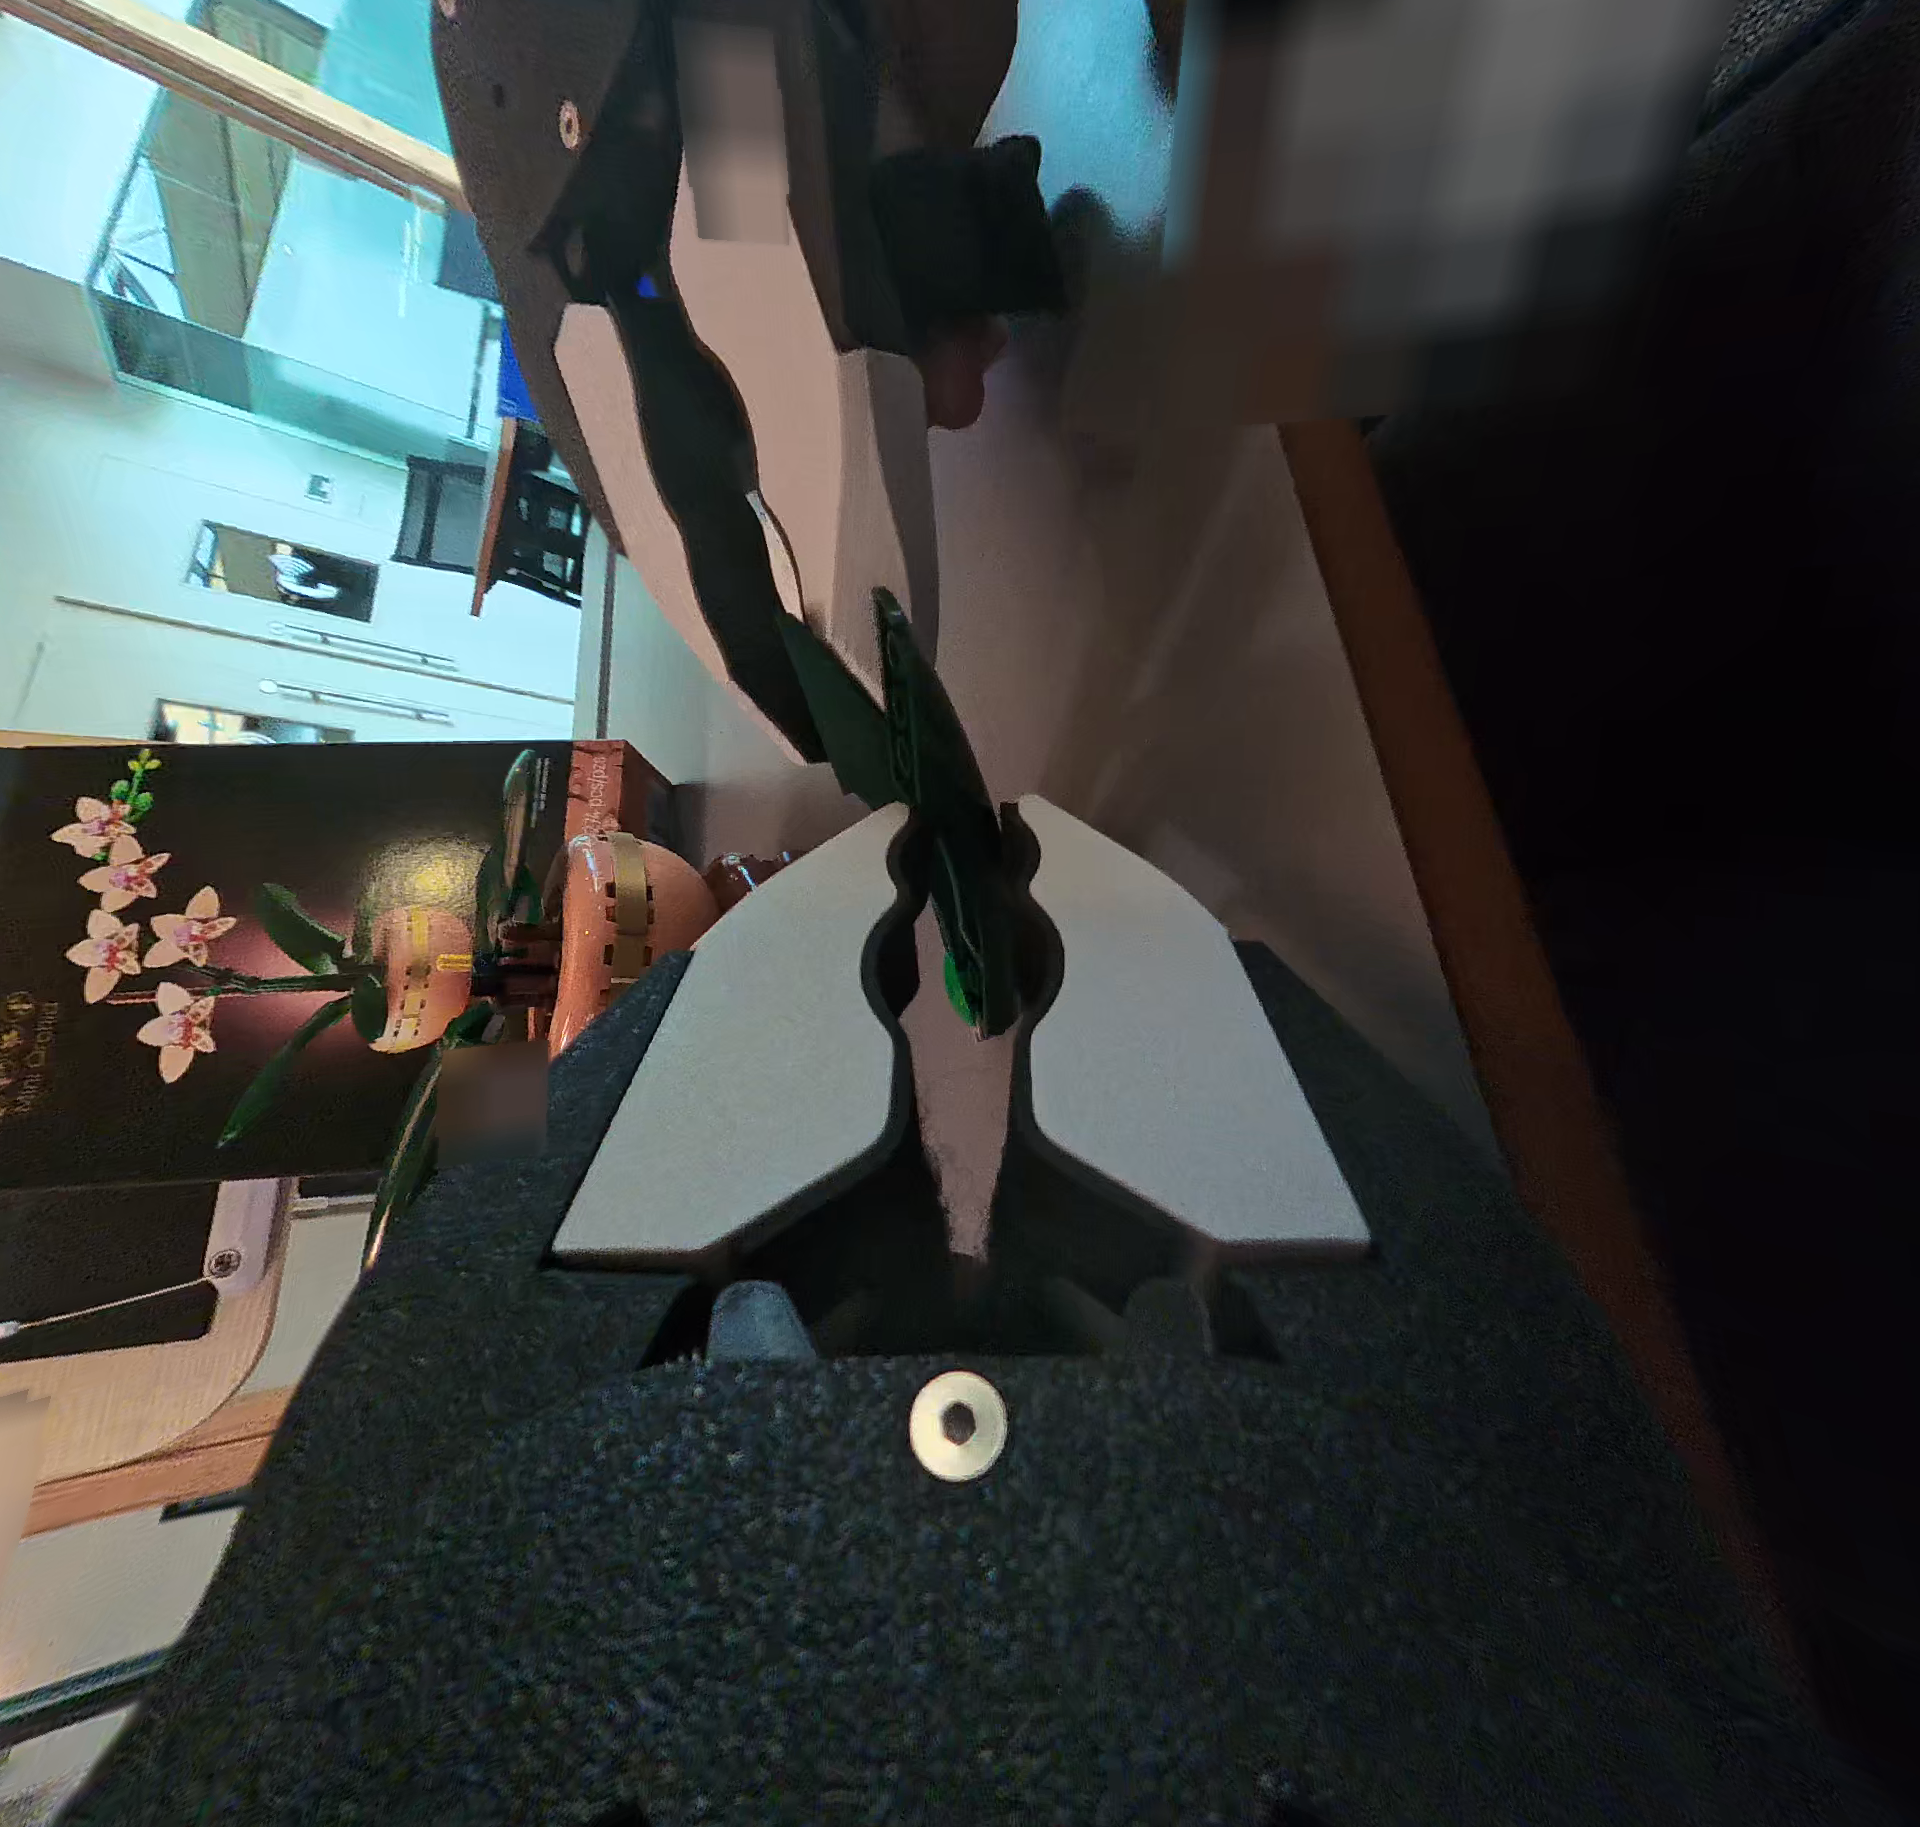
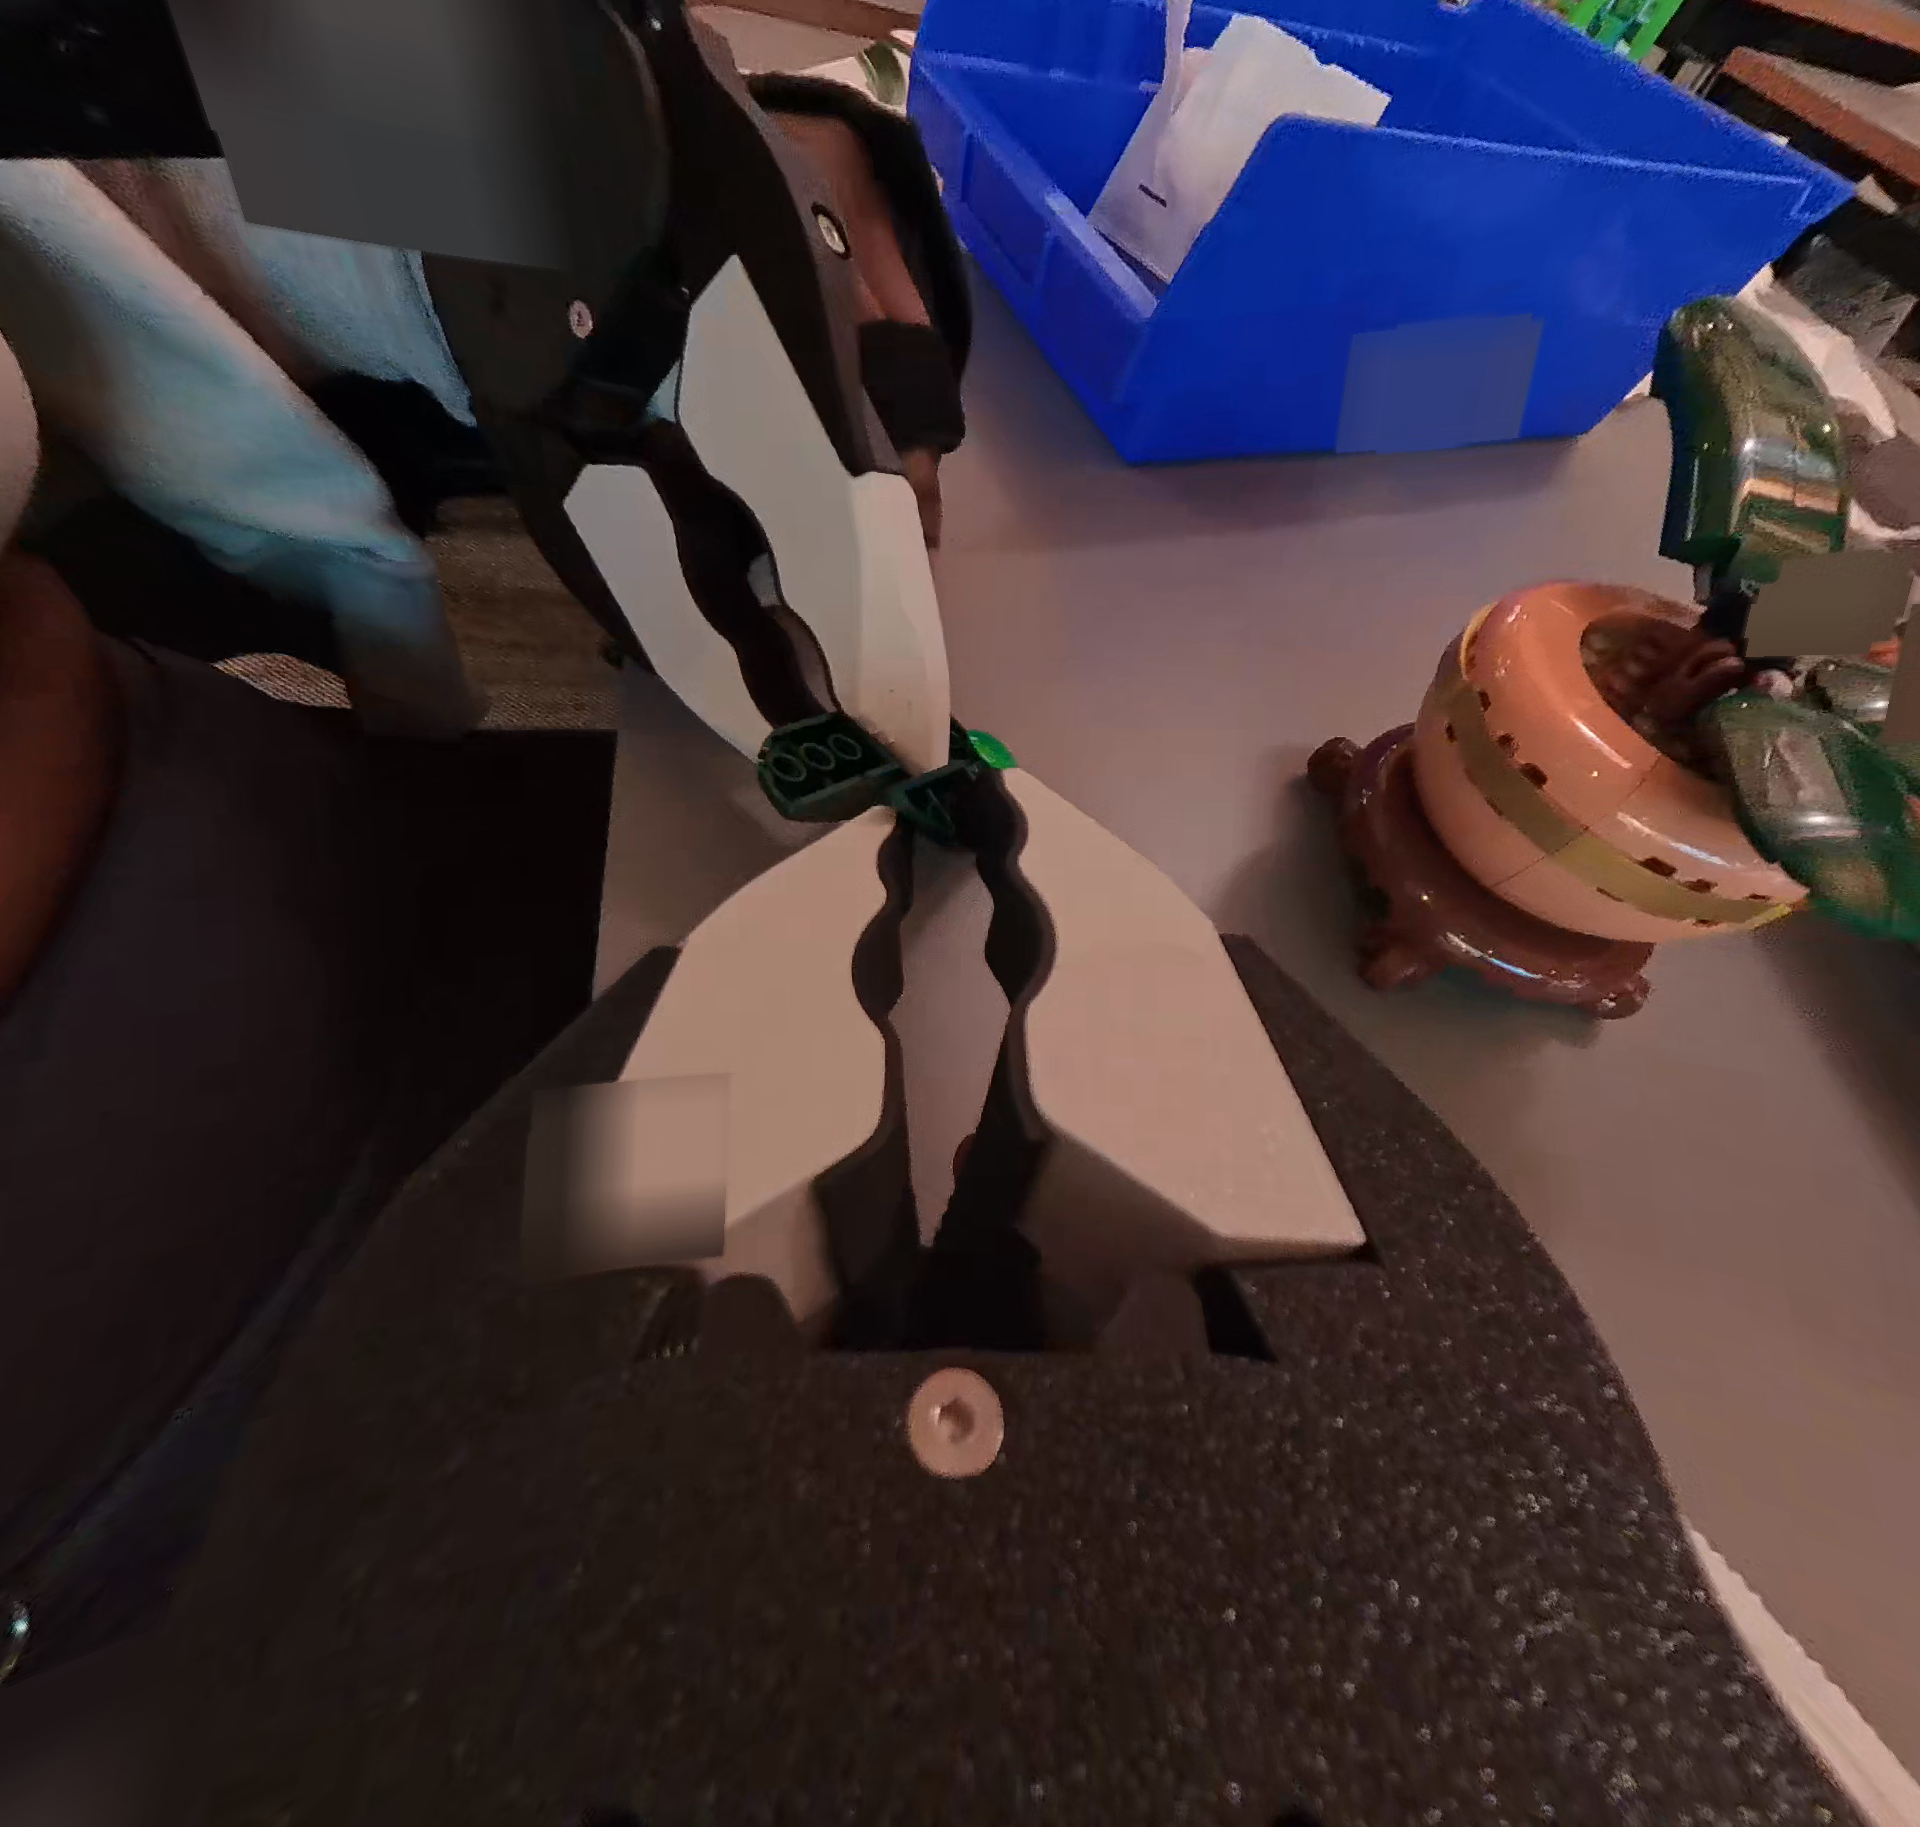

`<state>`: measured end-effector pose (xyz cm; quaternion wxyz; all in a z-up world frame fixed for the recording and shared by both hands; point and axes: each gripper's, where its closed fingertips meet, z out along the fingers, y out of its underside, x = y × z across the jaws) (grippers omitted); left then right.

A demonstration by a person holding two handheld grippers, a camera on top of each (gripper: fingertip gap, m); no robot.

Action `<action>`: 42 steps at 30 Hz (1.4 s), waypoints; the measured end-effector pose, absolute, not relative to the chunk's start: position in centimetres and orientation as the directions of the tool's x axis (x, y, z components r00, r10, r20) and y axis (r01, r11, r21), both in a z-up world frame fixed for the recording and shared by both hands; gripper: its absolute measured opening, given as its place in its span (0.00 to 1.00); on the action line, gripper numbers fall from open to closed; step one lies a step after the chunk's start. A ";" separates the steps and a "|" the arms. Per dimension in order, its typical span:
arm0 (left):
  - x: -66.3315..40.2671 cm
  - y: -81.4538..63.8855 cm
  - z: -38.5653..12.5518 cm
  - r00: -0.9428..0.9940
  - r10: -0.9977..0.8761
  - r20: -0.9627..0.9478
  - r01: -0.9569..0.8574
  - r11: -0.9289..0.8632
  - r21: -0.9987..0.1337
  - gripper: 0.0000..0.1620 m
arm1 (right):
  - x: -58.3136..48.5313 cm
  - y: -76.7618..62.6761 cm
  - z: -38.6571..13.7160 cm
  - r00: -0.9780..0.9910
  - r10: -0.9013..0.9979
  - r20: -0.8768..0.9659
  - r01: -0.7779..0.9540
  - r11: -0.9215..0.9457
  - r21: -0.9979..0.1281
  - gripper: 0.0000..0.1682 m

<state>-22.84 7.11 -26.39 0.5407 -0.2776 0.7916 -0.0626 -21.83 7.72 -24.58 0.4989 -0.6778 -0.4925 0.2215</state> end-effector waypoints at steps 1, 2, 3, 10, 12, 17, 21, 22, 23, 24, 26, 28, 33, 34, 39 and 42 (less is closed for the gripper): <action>-23.0 7.1 -26.5 -0.261 -0.503 -0.824 -0.362 0.842 -0.400 0.08 | -22.0 7.7 -24.7 0.410 0.884 0.225 0.465 0.010 -0.885 0.07; -23.1 7.1 -26.5 -0.265 -0.497 -0.826 -0.355 0.847 -0.396 0.08 | -22.1 7.6 -24.7 0.405 0.876 0.260 0.484 0.036 -0.874 0.07; -23.2 7.1 -26.6 -0.272 -0.480 -0.834 -0.351 0.857 -0.378 0.08 | -22.1 7.7 -24.7 0.408 0.874 0.264 0.490 0.035 -0.871 0.07; -22.8 2.9 -28.0 -0.441 -0.379 -0.813 -0.200 0.925 -0.323 0.06 | -21.2 10.0 -21.7 0.499 0.826 0.261 0.425 0.029 -0.905 0.06; -22.7 6.5 -27.9 -0.429 -0.348 -0.834 -0.314 0.923 -0.224 0.06 | -21.1 9.8 -24.3 0.442 0.842 0.309 0.549 0.019 -0.836 0.06; -23.2 8.1 -27.9 -0.369 -0.442 -0.818 -0.341 0.883 -0.323 0.06 | -19.8 10.6 -23.9 0.510 0.813 0.281 0.472 0.009 -0.882 0.06; -23.6 9.7 -26.9 -0.230 -0.304 -0.924 -0.311 0.923 -0.227 0.06 | -19.5 10.6 -23.4 0.512 0.778 0.364 0.483 0.090 -0.871 0.06; -23.6 10.0 -26.5 -0.189 -0.255 -0.948 -0.301 0.934 -0.191 0.06 | -19.5 10.6 -23.4 0.512 0.769 0.382 0.493 0.100 -0.864 0.06; -23.6 10.0 -26.1 -0.161 -0.210 -0.964 -0.291 0.944 -0.157 0.06 | -19.6 10.4 -23.2 0.507 0.755 0.416 0.501 0.134 -0.855 0.06; -23.6 10.0 -25.8 -0.143 -0.185 -0.972 -0.295 0.946 -0.137 0.06 | -19.7 10.2 -22.9 0.497 0.745 0.445 0.507 0.167 -0.845 0.06; -23.6 10.1 -25.3 -0.112 -0.176 -0.978 -0.309 0.942 -0.134 0.06 | -19.9 9.7 -22.7 0.476 0.723 0.501 0.538 0.211 -0.816 0.06; -23.7 10.3 -24.9 -0.075 -0.220 -0.973 -0.326 0.927 -0.185 0.06 | -19.8 9.7 -22.9 0.467 0.691 0.552 0.586 0.225 -0.778 0.06; -24.5 10.7 -22.5 0.100 -0.402 -0.910 -0.329 0.850 -0.411 0.06 | -20.2 9.0 -21.4 0.524 0.676 0.518 0.497 0.251 -0.831 0.06; -24.8 10.8 -21.6 0.157 -0.481 -0.863 -0.305 0.807 -0.506 0.06 | -20.2 9.1 -21.0 0.553 0.682 0.478 0.453 0.235 -0.860 0.06; -26.5 12.8 -17.0 0.307 -0.920 -0.242 0.028 0.263 -0.964 0.06 | -19.9 9.6 -17.7 0.659 0.740 0.138 0.087 0.107 -0.990 0.06; -27.1 13.7 -15.3 0.139 -0.955 0.262 0.216 -0.229 -0.949 0.06 | -19.6 9.9 -16.0 0.610 0.785 -0.109 -0.154 -0.018 -0.988 0.06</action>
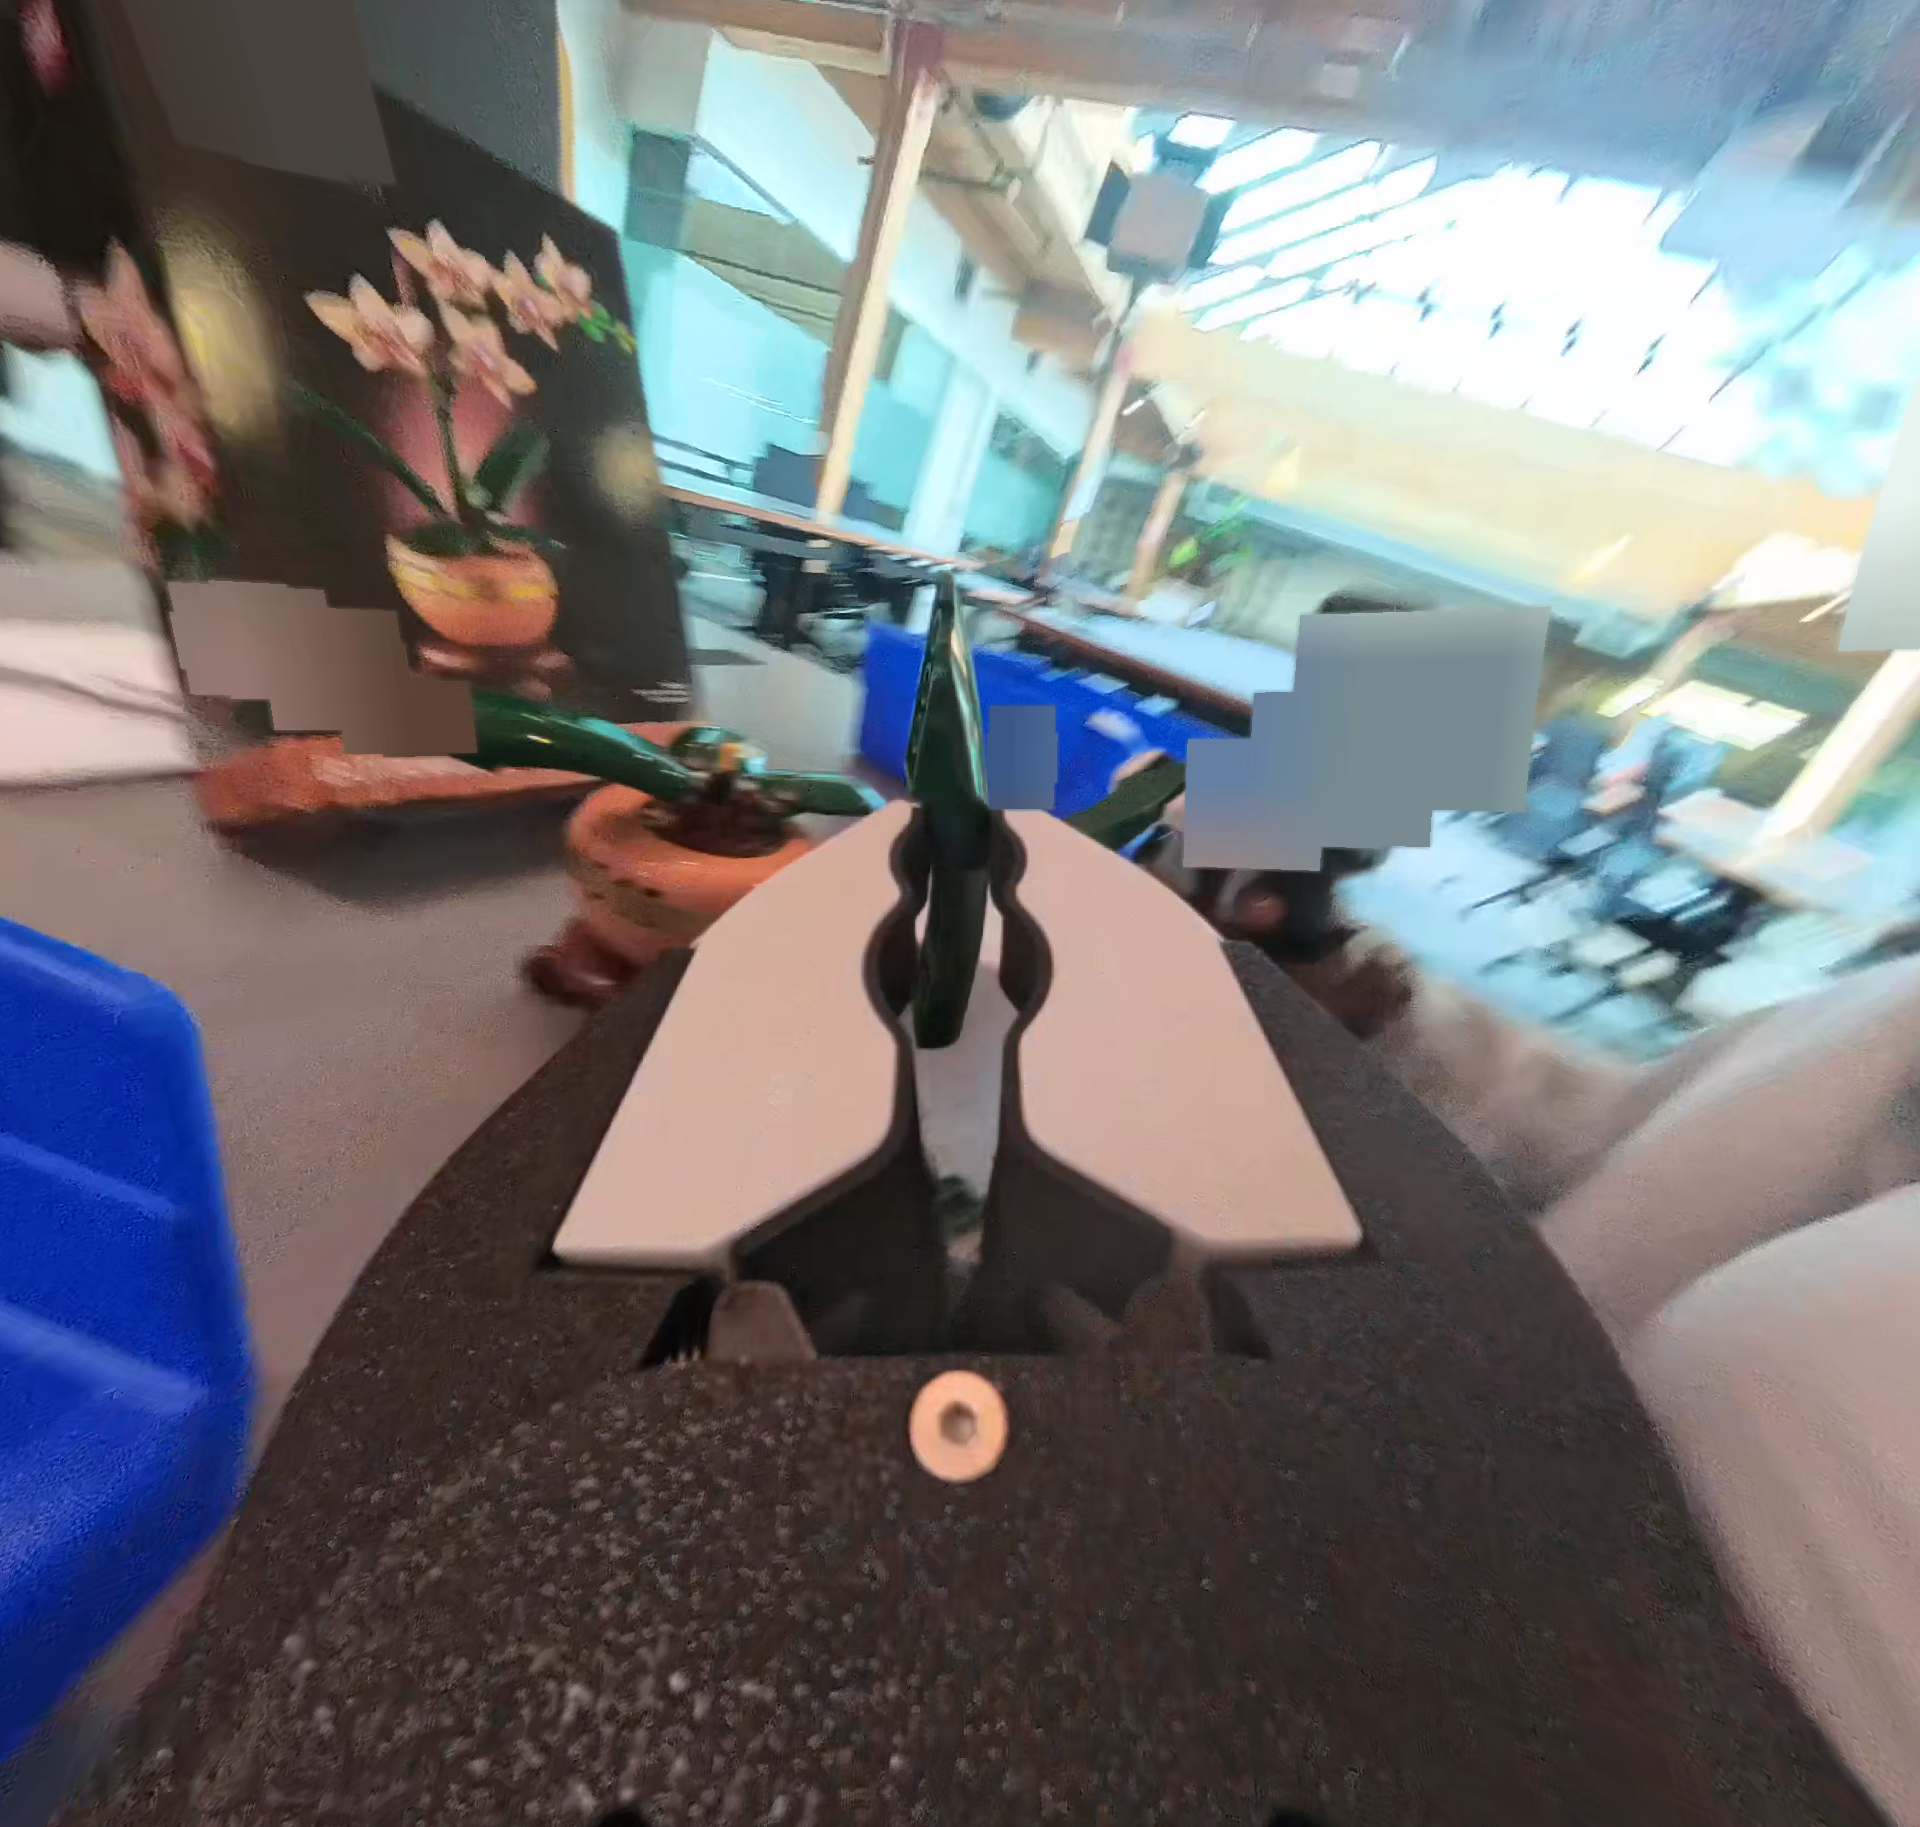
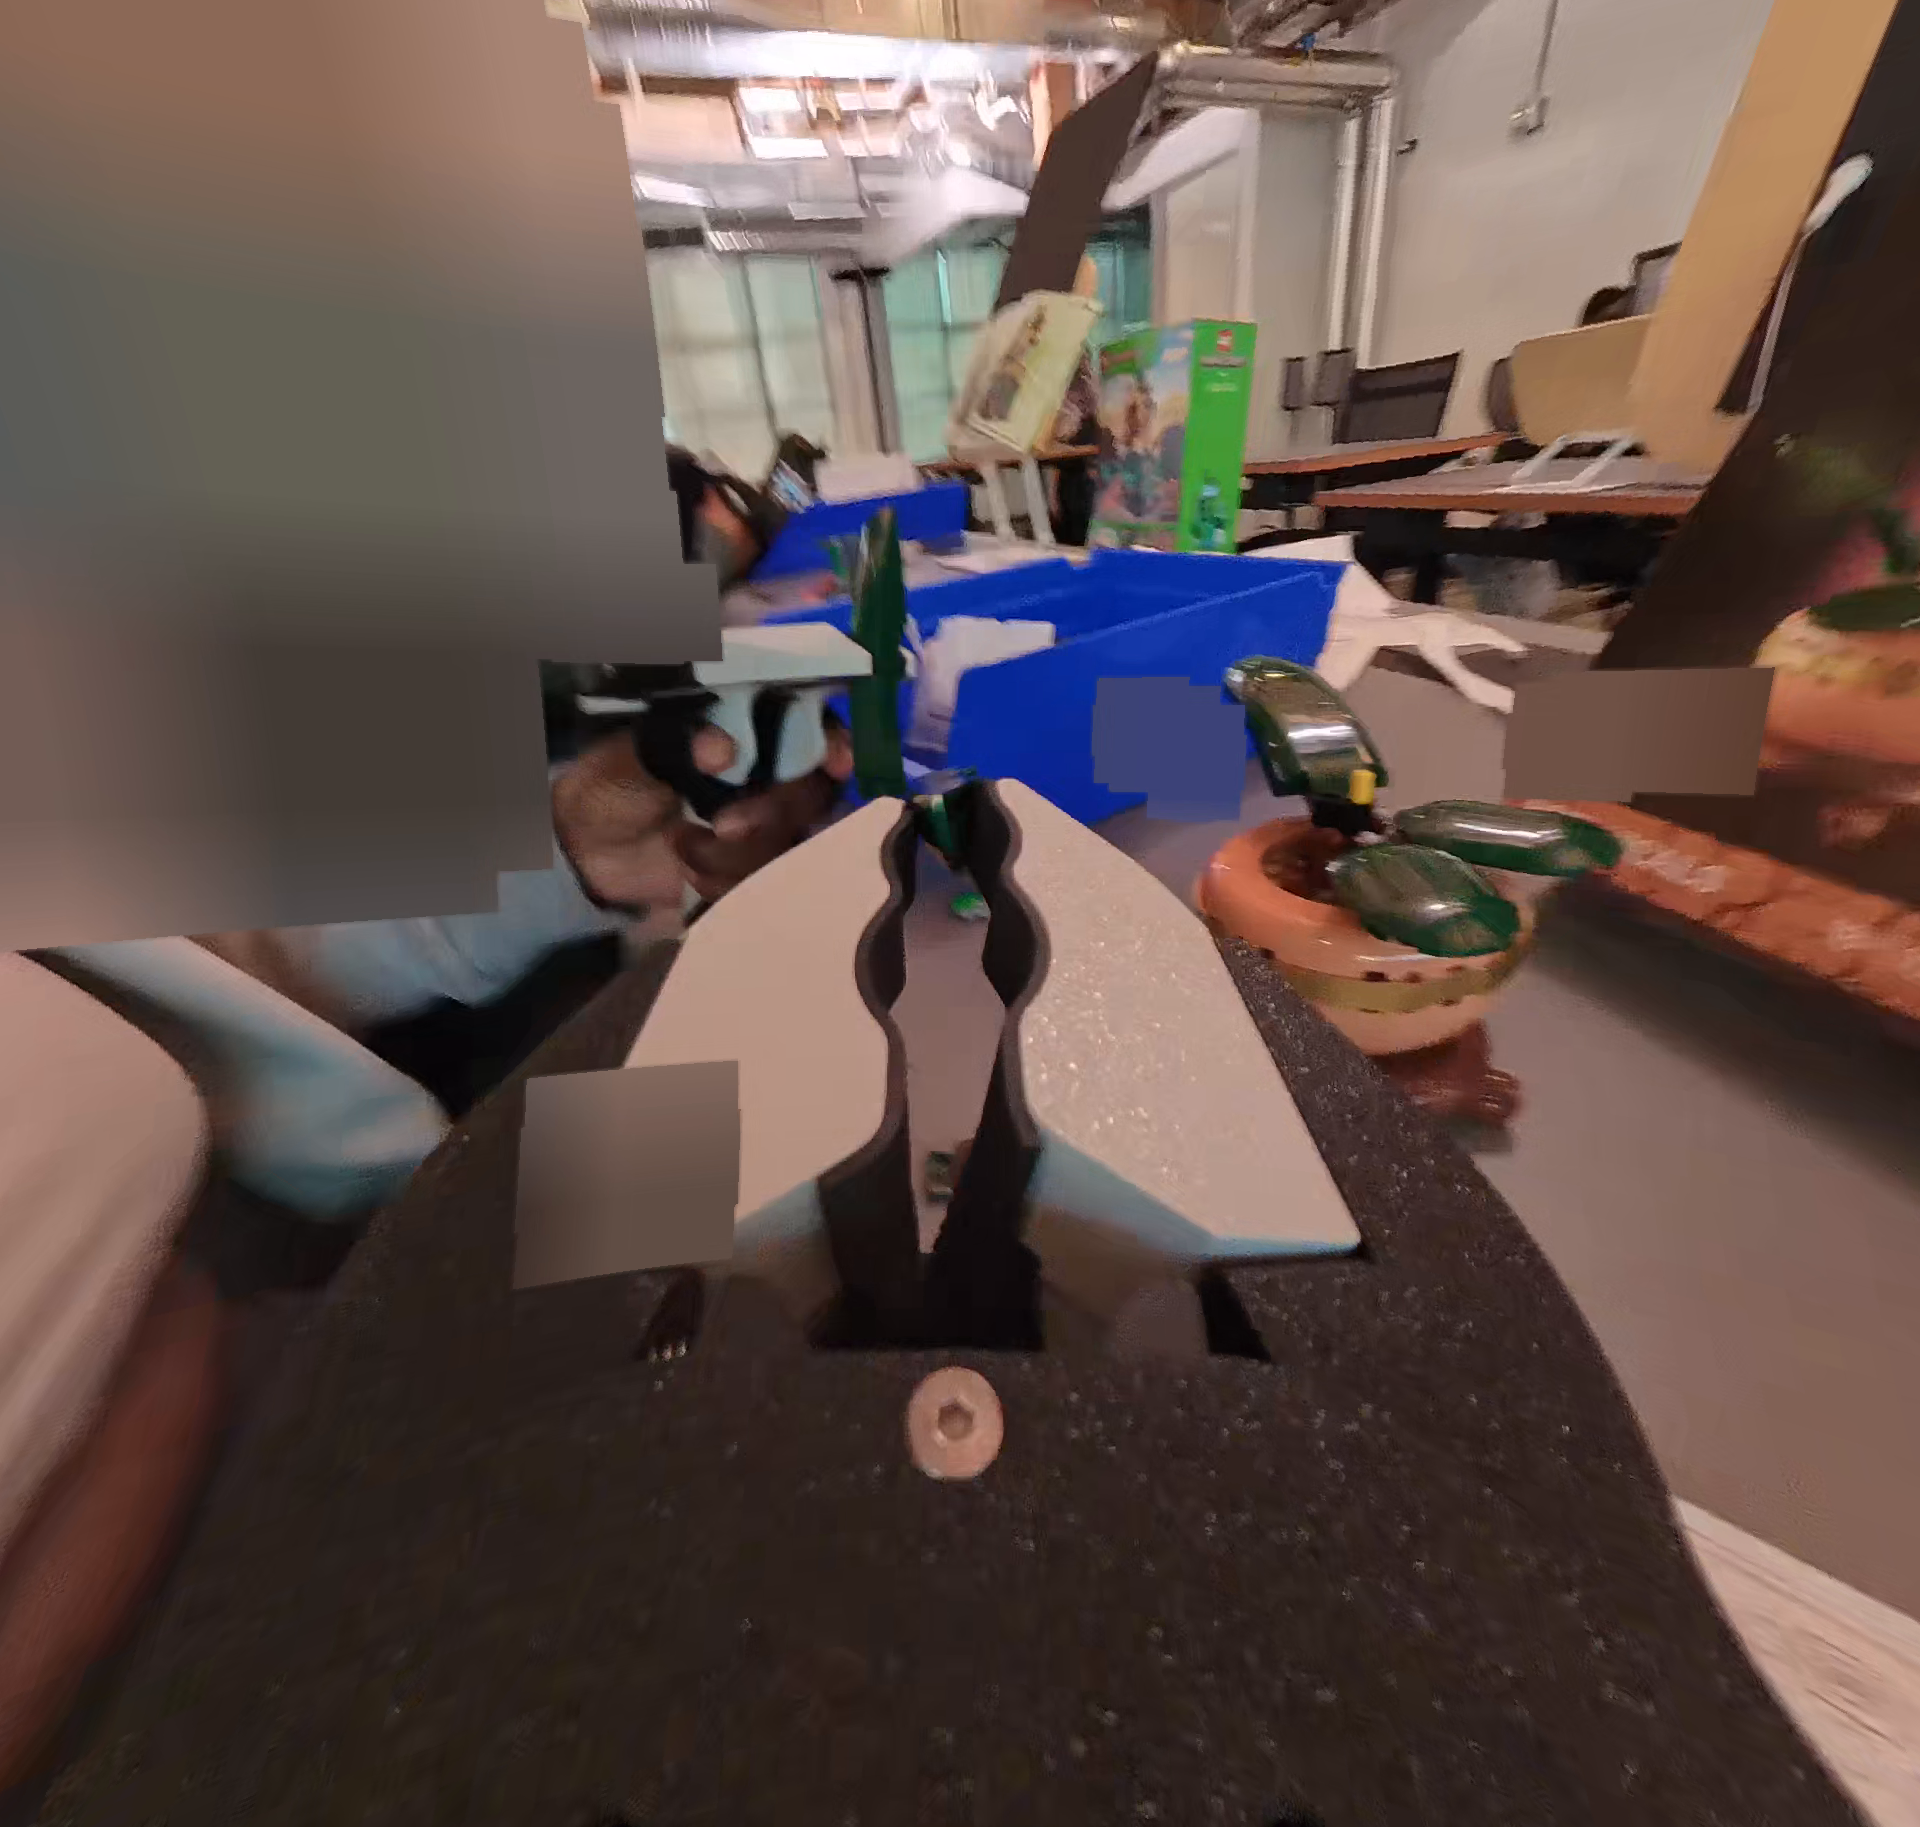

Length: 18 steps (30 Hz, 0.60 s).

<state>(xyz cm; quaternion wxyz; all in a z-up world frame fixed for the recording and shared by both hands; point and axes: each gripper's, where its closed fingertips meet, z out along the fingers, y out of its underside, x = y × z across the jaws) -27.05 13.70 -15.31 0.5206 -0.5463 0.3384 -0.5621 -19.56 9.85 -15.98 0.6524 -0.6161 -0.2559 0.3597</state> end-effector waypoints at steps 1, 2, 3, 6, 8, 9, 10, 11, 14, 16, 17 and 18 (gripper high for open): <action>-27.1 13.7 -14.9 0.065 -0.929 0.363 0.249 -0.337 -0.908 0.06 | -19.7 9.8 -15.5 0.575 0.802 -0.163 -0.208 -0.049 -0.977 0.06; -27.1 13.6 -14.5 0.000 -0.898 0.440 0.273 -0.423 -0.864 0.06 | -19.8 9.7 -15.2 0.551 0.810 -0.200 -0.246 -0.071 -0.967 0.06; -27.1 13.6 -14.2 -0.049 -0.865 0.499 0.290 -0.491 -0.822 0.06 | -19.9 9.8 -15.0 0.542 0.811 -0.221 -0.264 -0.086 -0.961 0.06; -27.4 13.4 -12.9 -0.209 -0.763 0.611 0.340 -0.643 -0.686 0.06 | -20.6 9.9 -14.9 0.535 0.816 -0.219 -0.247 -0.097 -0.964 0.06; -27.9 13.6 -11.8 -0.316 -0.684 0.658 0.365 -0.727 -0.581 0.06 | -20.9 9.6 -14.5 0.518 0.826 -0.222 -0.248 -0.103 -0.963 0.06; -28.1 13.6 -11.4 -0.356 -0.657 0.664 0.367 -0.752 -0.548 0.06 | -21.0 9.4 -14.1 0.508 0.832 -0.221 -0.256 -0.098 -0.962 0.06; -28.2 13.5 -11.2 -0.383 -0.643 0.663 0.367 -0.765 -0.530 0.06 | -21.1 9.3 -13.8 0.509 0.834 -0.214 -0.258 -0.089 -0.962 0.06; -28.4 13.4 -11.0 -0.402 -0.637 0.658 0.372 -0.770 -0.519 0.06 | -21.1 9.3 -13.7 0.514 0.834 -0.201 -0.253 -0.077 -0.964 0.06; -28.7 13.4 -10.7 -0.417 -0.633 0.653 0.386 -0.773 -0.503 0.06 | -21.1 9.2 -13.7 0.543 0.826 -0.150 -0.207 -0.042 -0.978 0.06; -28.6 13.1 -11.1 -0.369 -0.674 0.640 0.383 -0.738 -0.556 0.06 | -21.1 8.9 -13.8 0.572 0.814 -0.096 -0.161 -0.004 -0.987 0.06; -28.4 12.8 -11.5 -0.323 -0.711 0.624 0.370 -0.702 -0.608 0.06 | -21.1 8.7 -13.9 0.585 0.809 -0.061 -0.131 0.020 -0.991 0.06; -28.0 12.5 -12.2 -0.259 -0.758 0.598 0.343 -0.651 -0.677 0.06 | -21.1 8.6 -14.1 0.596 0.803 -0.020 -0.093 0.044 -0.995 0.06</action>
